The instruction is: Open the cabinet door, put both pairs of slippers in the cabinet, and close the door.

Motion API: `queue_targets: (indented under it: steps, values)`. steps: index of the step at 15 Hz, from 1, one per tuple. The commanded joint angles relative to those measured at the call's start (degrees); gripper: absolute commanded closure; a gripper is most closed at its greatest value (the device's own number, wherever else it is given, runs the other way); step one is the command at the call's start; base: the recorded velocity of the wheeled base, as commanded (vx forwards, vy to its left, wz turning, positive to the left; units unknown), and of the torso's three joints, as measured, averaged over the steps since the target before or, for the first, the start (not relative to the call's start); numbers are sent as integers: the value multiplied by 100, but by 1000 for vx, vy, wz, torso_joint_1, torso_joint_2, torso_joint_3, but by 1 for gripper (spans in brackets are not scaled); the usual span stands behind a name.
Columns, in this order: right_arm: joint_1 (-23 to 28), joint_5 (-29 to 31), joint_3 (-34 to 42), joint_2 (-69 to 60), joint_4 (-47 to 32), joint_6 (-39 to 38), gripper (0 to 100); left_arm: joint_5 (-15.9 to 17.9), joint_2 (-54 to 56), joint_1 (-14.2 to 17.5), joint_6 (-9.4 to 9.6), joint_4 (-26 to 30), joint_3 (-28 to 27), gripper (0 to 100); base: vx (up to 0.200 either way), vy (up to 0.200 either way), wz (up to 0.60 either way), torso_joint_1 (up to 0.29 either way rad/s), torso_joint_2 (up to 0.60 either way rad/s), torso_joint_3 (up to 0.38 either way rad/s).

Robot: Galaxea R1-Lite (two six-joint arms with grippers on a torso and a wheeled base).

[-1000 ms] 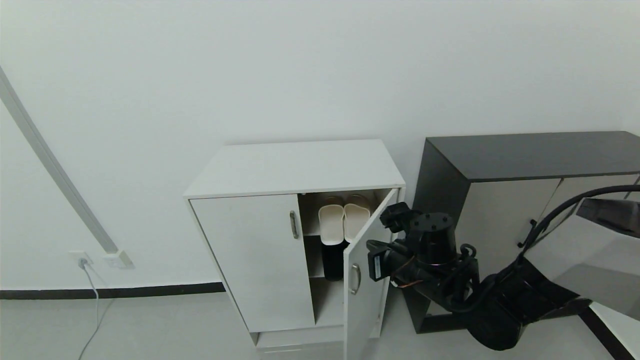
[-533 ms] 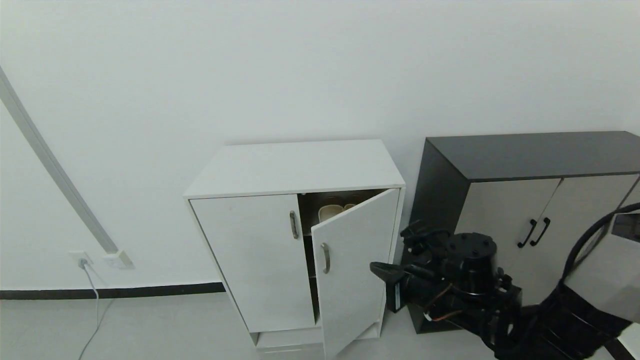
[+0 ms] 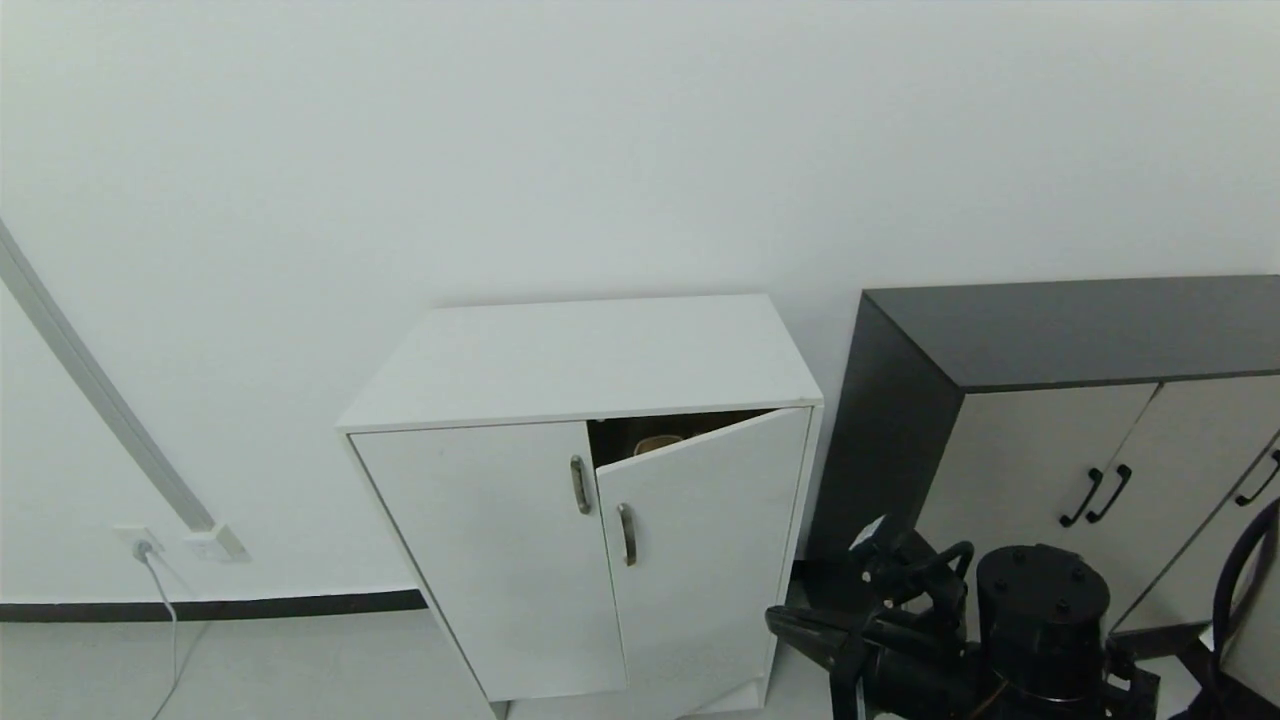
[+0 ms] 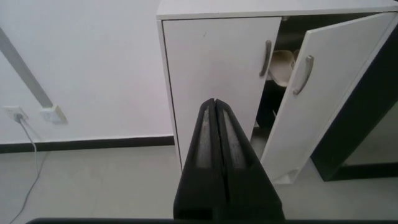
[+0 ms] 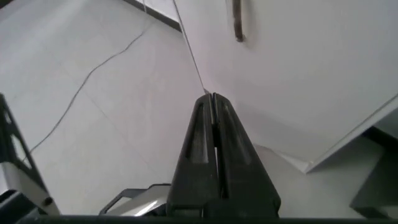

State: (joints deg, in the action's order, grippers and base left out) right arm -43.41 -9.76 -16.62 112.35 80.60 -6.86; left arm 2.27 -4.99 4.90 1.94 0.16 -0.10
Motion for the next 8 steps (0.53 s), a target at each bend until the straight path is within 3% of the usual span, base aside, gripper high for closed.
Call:
queue_targets:
  steps: [1,8]
  values:
    - [-62,1,-35,94,8,1,100,2,-2,11,0,2,1,100,200,0,0,2,7,2]
    - [43,414,-1511,1184,-1,-26,100,2,-2,2,0,2,1,100,0,0,0,0,0,0]
